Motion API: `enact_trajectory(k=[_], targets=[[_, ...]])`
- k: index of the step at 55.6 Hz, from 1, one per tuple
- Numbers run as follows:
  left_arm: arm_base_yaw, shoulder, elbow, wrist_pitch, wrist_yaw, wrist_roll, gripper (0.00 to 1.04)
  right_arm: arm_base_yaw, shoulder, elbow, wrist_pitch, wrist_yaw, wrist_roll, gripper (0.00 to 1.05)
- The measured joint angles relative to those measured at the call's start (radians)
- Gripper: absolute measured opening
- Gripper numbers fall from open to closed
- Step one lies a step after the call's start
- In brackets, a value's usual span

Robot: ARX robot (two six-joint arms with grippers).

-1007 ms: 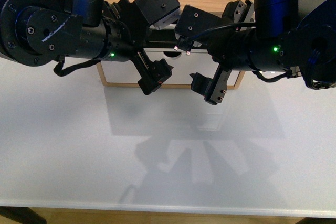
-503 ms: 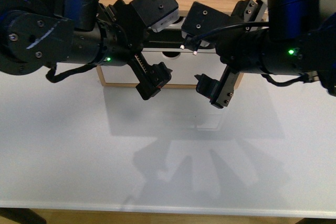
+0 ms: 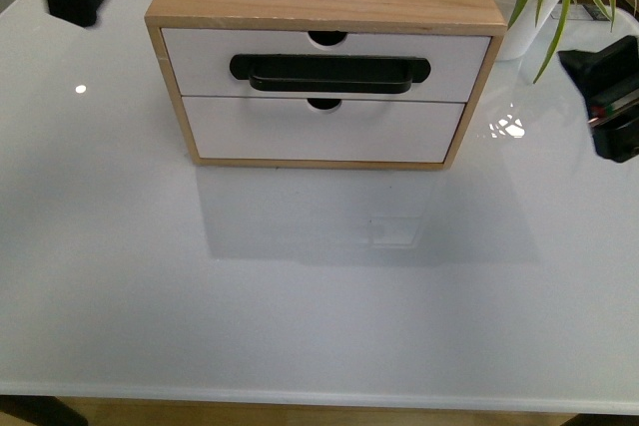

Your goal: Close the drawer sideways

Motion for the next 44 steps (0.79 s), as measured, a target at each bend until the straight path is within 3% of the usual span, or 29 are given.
enact_trajectory(k=[3, 6, 10, 23, 29, 37, 44], targets=[[0.058, -0.067, -0.035, 0.005, -0.01, -0.05, 0.96, -0.003, -0.02, -0.019, 0.042, 0.025, 0.043, 0.94], [0.102, -0.137, -0.122, 0.155, -0.201, -0.105, 0.83, -0.006, 0.013, -0.099, 0.305, 0.136, 0.219, 0.8], [0.125, -0.199, -0.195, 0.223, -0.288, -0.134, 0.71, -0.025, 0.005, -0.175, 0.416, 0.135, 0.366, 0.68], [0.128, -0.336, -0.365, 0.237, -0.289, -0.153, 0.32, -0.074, -0.172, -0.305, 0.396, 0.087, 0.49, 0.3], [0.128, -0.437, -0.442, 0.22, -0.29, -0.154, 0.03, -0.105, -0.294, -0.373, 0.336, 0.061, 0.507, 0.02], [0.128, -0.526, -0.499, 0.182, -0.291, -0.159, 0.02, -0.124, -0.406, -0.417, 0.267, 0.039, 0.511, 0.02], [0.128, -0.626, -0.557, 0.145, -0.29, -0.159, 0.02, -0.202, -0.553, -0.457, 0.161, -0.03, 0.512, 0.02]])
